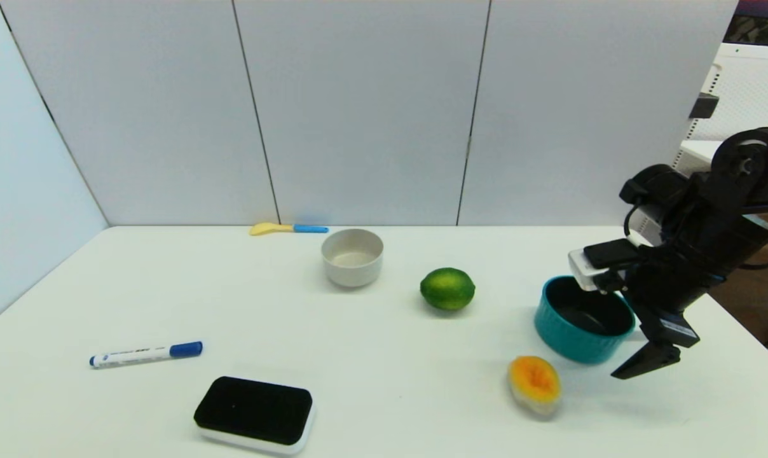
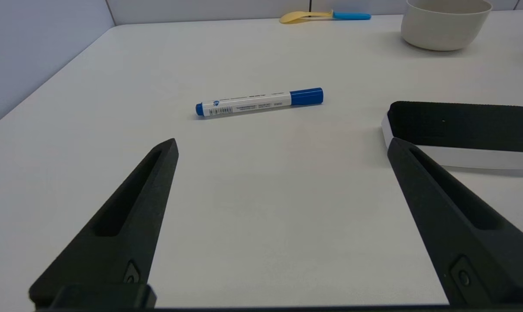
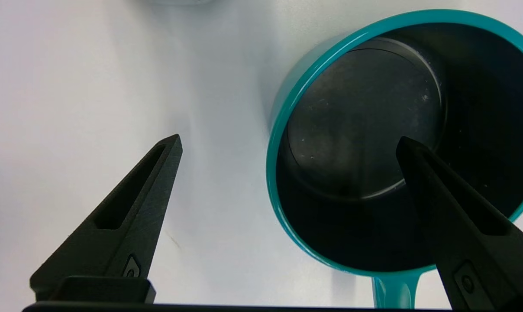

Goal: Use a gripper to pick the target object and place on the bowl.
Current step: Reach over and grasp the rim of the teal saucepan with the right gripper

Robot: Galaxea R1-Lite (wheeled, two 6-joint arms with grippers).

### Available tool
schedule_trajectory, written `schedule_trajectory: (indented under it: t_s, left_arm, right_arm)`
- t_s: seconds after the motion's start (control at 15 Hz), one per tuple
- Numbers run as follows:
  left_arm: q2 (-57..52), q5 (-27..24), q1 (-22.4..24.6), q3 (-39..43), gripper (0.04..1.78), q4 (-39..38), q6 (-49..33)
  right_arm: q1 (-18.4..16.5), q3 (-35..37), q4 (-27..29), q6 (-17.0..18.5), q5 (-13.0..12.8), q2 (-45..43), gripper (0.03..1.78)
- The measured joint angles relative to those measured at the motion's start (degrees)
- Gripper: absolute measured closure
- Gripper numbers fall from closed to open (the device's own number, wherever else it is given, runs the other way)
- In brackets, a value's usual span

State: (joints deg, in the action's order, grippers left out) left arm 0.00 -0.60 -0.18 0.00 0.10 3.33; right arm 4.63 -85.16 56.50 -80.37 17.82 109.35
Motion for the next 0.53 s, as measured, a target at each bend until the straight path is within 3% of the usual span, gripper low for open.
schedule_trajectory:
  t_s: [0.27,0.53]
  left_arm:
    - [0.0,0.0,0.0,0.0,0.11,0.0,0.0]
    - [0.0,0.0,0.0,0.0,0.11,0.0,0.0]
  right_arm:
    - [0.0,1.0,-2.0,-0.1,-0.1,0.6,0.10]
    - [0.0,1.3,-2.1,-0.2,-0.2,1.0,0.73]
